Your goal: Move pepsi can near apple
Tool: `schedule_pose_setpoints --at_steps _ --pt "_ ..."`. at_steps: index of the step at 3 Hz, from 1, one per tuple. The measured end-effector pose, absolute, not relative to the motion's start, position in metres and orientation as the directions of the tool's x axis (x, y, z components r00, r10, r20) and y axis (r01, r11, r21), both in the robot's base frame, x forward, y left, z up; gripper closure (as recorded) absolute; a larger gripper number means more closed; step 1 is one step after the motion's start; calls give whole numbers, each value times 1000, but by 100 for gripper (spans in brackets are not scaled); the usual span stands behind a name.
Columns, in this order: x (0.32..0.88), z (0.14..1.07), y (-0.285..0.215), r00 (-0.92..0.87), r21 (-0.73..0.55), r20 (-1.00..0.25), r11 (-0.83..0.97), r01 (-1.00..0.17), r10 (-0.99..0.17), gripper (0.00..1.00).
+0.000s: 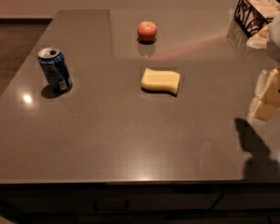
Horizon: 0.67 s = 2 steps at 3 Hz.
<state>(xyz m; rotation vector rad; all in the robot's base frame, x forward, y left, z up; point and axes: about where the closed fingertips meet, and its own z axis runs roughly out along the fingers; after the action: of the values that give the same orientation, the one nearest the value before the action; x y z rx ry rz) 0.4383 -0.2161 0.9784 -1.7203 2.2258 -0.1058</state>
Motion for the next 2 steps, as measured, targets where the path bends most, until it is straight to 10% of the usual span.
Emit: schedule_pose_setpoints --at_steps 2 --pt "458 984 -197 -211 -268 -259 280 -922 -943 0"
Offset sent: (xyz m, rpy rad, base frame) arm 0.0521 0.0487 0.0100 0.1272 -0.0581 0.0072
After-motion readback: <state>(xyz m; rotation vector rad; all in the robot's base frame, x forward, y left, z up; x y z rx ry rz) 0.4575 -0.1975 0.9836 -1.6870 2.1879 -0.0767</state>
